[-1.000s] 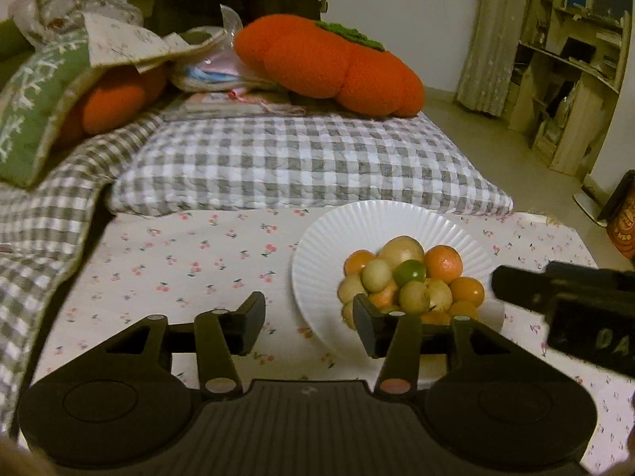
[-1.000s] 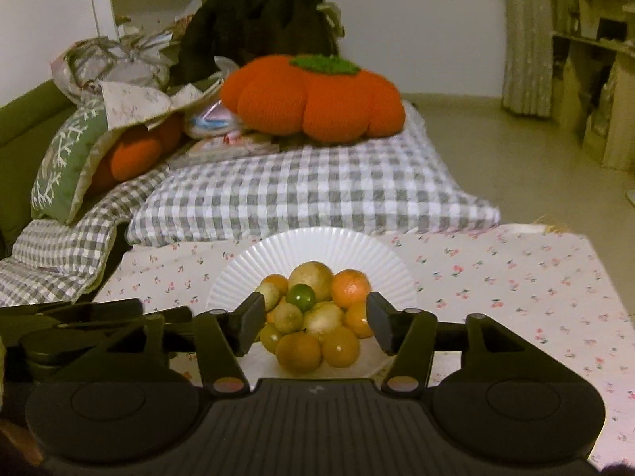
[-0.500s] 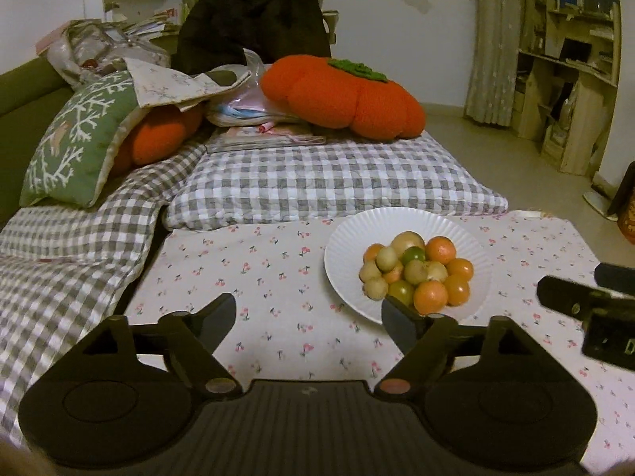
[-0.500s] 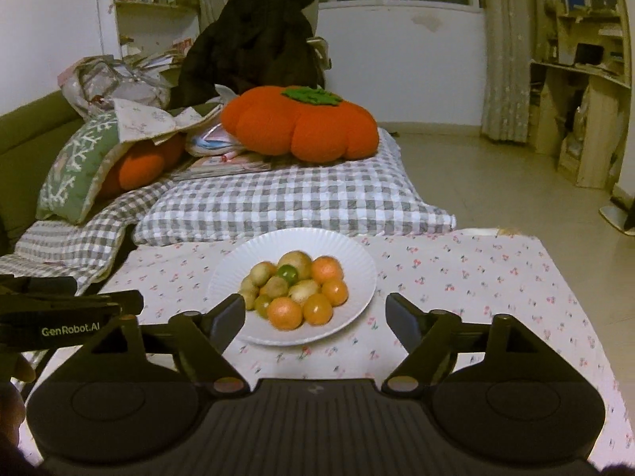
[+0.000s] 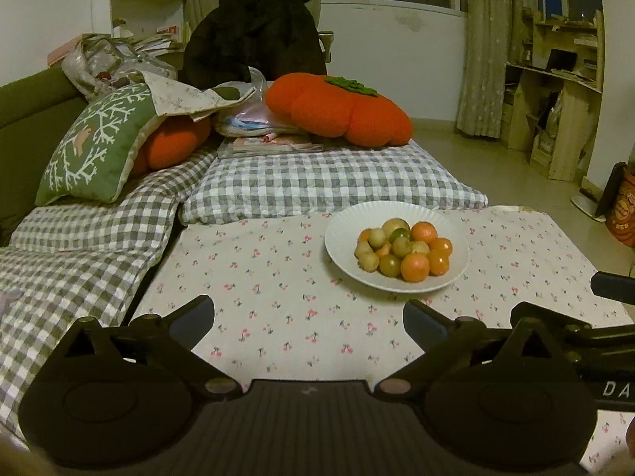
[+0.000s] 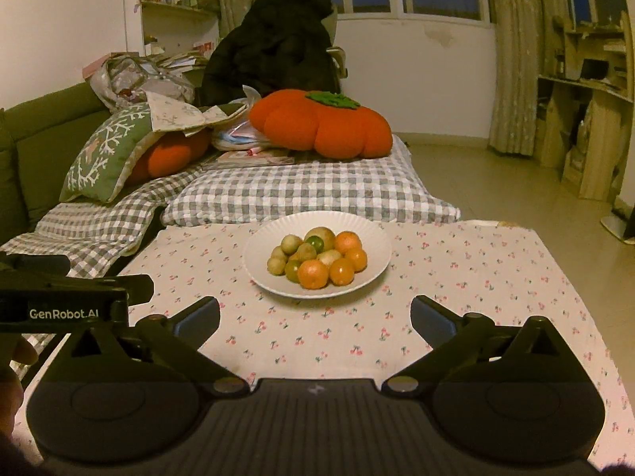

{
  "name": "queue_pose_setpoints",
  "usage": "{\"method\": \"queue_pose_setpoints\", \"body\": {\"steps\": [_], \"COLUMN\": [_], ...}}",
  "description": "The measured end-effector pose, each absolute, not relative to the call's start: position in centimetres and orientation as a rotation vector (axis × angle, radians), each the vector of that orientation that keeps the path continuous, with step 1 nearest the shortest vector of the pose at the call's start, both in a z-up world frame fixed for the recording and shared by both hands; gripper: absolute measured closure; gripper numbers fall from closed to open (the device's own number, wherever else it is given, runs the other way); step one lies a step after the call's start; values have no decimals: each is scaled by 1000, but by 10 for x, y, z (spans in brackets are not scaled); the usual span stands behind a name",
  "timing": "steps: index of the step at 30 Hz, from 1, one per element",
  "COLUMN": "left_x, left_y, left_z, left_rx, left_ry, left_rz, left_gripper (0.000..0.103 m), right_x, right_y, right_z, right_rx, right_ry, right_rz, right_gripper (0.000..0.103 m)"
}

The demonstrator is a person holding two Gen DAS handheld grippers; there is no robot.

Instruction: Organize fruits

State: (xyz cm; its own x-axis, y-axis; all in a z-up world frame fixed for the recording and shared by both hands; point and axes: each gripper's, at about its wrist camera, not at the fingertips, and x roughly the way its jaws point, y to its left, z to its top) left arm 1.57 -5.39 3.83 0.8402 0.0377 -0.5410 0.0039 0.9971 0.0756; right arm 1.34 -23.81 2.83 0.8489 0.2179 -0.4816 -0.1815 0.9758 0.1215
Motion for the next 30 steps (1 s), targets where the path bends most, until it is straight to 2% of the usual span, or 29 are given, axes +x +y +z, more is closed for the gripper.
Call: {"method": "queue_pose_setpoints", "body": {"steps": [14, 30], "left_x": [-16, -17], "left_y": [-57, -59], "left_z": [40, 37], "left_rx": [89, 80], "left_ry": [513, 524], "left_rz": [-17, -18], "left_gripper": [10, 10], "right_x": [-12, -14], "right_y": [-244, -243], "right_z": [30, 29], "right_rx": [115, 120], "right_ry": [425, 419], "right_rz": [230, 248], "right_gripper": [0, 0]}}
